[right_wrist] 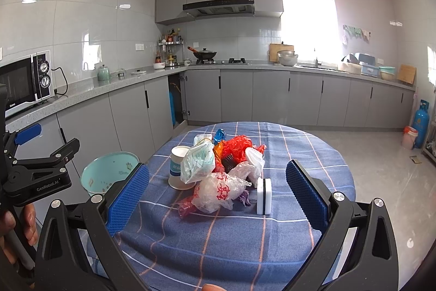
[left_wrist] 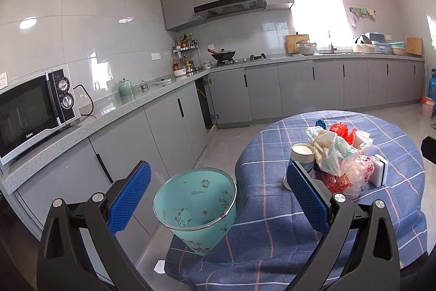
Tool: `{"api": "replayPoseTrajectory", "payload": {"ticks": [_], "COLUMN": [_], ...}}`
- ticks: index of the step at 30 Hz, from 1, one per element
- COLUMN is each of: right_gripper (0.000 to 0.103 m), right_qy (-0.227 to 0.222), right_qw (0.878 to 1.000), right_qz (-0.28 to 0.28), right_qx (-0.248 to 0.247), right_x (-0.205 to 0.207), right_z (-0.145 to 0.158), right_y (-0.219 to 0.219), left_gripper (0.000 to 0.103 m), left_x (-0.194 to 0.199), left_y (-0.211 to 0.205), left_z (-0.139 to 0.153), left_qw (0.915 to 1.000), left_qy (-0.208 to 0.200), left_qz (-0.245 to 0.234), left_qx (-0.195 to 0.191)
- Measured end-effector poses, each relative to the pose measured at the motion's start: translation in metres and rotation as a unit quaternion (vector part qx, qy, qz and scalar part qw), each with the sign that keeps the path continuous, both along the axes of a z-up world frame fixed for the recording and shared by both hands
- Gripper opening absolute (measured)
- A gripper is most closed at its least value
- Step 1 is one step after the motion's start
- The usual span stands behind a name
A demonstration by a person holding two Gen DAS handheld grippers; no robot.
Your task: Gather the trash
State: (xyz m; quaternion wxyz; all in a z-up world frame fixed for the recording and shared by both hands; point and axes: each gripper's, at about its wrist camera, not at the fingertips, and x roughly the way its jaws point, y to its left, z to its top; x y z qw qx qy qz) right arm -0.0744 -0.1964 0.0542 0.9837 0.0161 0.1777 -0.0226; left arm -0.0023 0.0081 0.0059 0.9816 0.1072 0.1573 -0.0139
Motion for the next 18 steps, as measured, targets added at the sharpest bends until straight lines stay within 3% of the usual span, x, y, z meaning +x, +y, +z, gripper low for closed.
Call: {"api": "replayPoseTrajectory", "payload": {"ticks": [18], "right_gripper": [0.099], "right_qy": [0.0], "right_qw": [1.0], "right_qz": [-0.001], "right_qx": [0.0], "right_x": [0.0001], "right_z": [0.0008], "right_y": [-0.0003], "left_gripper": [0.098], "left_x": [0.0009], "left_y": [0.0015], "left_z": [0.0011], "left_qw": [1.0], "left_qy": [-0.002], "left_qz": [0.002], "left_qx": [-0.001]}}
